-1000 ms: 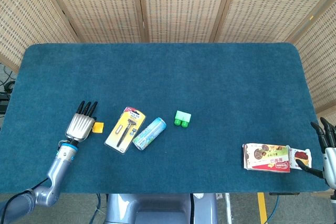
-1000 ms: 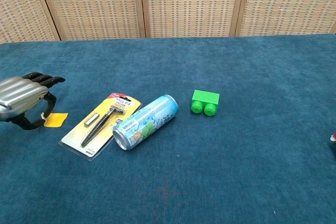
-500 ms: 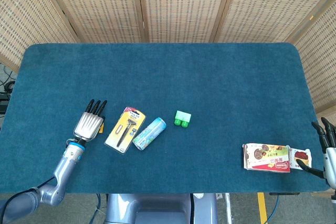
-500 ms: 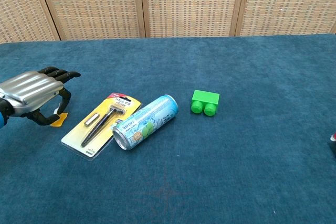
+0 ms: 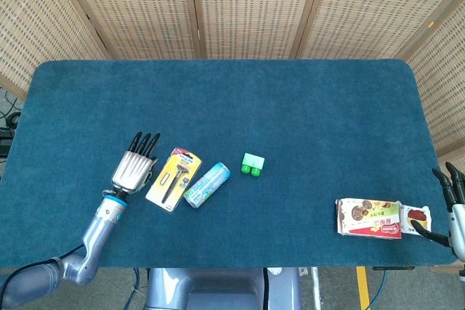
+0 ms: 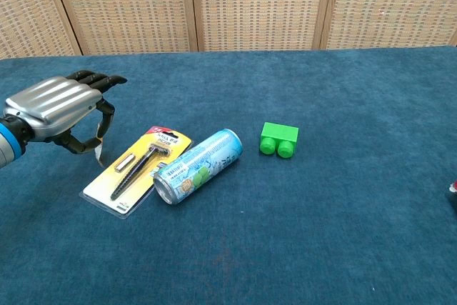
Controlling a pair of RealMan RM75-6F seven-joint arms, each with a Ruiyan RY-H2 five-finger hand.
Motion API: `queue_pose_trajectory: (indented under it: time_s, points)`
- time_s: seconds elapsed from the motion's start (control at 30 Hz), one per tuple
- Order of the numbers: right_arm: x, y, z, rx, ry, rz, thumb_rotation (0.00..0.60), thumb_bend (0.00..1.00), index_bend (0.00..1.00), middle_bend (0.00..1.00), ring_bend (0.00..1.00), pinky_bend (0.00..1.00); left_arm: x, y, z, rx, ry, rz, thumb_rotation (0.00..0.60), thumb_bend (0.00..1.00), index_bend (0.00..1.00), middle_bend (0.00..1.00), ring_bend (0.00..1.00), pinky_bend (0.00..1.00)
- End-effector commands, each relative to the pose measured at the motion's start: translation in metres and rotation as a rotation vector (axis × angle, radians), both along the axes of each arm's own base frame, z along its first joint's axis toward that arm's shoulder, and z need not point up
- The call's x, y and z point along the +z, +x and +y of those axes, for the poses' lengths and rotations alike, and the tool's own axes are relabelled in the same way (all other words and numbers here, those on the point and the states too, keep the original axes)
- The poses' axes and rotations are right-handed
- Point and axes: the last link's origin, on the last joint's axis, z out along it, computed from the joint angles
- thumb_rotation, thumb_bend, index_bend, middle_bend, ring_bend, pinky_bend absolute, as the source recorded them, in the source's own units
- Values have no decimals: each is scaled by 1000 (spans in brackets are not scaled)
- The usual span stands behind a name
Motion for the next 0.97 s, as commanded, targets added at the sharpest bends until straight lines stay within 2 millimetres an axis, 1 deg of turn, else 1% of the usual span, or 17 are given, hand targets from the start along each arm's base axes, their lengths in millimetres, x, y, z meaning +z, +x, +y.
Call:
queue_pose_trajectory:
  time_s: [0.03,0.17,0.27,0.37,0.43,0.6,0.77,0.87,0.97]
  points:
    - [0,0,0,-1,-1,-1,600,156,93,0,0,0,17,11,3,-10,62,-86,600,373,593,0,0,0]
    - [1,-1,0,-4,-1,-1,600,156,93,0,0,0,43,14,-7,-3,101,-182,600,336,511,0,0,0]
    - [1,0,0,-1,-1,2,600,156,92,0,0,0,58,9,-20,9,122,-234,600,310,404,0,0,0]
    - [0,2,1,1,0,7,600,156,93,0,0,0,73,0,-38,25,132,-250,600,272,278,0,0,0]
    - [0,2,1,2,-1,9,600,156,93,0,0,0,80,-5,-49,42,137,-255,600,252,216,0,0,0]
    - [-1,4,2,6,-3,17,600,156,93,0,0,0,96,-22,-74,81,165,-274,600,214,110,0,0,0]
    - [0,6,3,10,-10,26,600,156,93,0,0,0,110,-43,-98,105,213,-210,600,182,28,0,0,0]
    - [0,8,4,11,-9,33,600,156,93,0,0,0,114,-58,-113,139,228,-179,600,177,16,0,0,0]
    - [-1,10,5,10,-4,37,600,156,93,0,0,0,117,-69,-120,173,212,-154,600,176,15,0,0,0]
